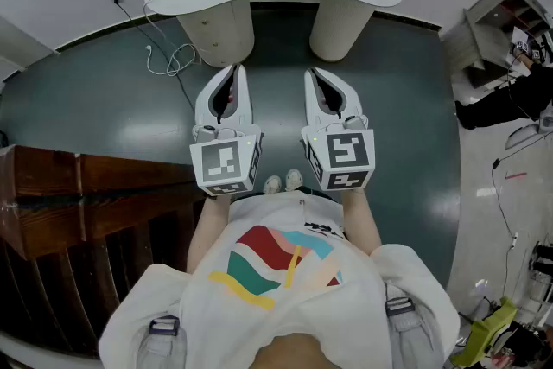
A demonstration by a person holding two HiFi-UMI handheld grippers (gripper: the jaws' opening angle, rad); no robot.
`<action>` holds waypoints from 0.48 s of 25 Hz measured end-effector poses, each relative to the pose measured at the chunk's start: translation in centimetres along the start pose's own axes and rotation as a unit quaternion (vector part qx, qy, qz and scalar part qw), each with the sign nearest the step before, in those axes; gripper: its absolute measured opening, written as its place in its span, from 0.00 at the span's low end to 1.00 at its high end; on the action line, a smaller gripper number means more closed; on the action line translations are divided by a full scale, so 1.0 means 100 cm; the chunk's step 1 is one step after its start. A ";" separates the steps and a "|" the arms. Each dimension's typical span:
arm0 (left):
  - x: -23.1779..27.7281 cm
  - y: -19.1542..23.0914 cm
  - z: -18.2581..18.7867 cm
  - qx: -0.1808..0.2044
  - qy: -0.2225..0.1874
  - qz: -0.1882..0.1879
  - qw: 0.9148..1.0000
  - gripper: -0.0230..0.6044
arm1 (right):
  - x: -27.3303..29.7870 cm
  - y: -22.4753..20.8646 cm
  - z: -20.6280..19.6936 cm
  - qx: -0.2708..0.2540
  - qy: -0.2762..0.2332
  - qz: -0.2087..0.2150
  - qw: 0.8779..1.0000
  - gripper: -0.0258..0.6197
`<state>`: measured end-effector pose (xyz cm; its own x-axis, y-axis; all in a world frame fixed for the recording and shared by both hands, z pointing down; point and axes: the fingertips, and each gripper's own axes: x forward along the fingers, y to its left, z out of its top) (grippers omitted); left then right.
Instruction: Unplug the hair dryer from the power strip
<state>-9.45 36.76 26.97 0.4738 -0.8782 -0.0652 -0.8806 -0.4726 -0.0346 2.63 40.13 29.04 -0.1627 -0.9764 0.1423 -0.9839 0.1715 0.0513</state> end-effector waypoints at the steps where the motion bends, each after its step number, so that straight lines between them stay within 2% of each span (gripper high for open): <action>1: 0.001 -0.001 0.000 0.001 0.000 -0.001 1.000 0.04 | 0.000 -0.001 0.001 0.001 -0.002 0.000 1.000 0.06; 12: 0.019 -0.015 -0.013 0.001 0.021 0.000 1.000 0.04 | 0.001 -0.023 -0.009 0.012 -0.001 0.003 1.000 0.06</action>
<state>-7.20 35.71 28.18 0.4726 -0.8810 -0.0232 -0.8810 -0.4716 -0.0365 4.91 39.80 29.81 -0.1681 -0.9758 0.1401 -0.9845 0.1734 0.0264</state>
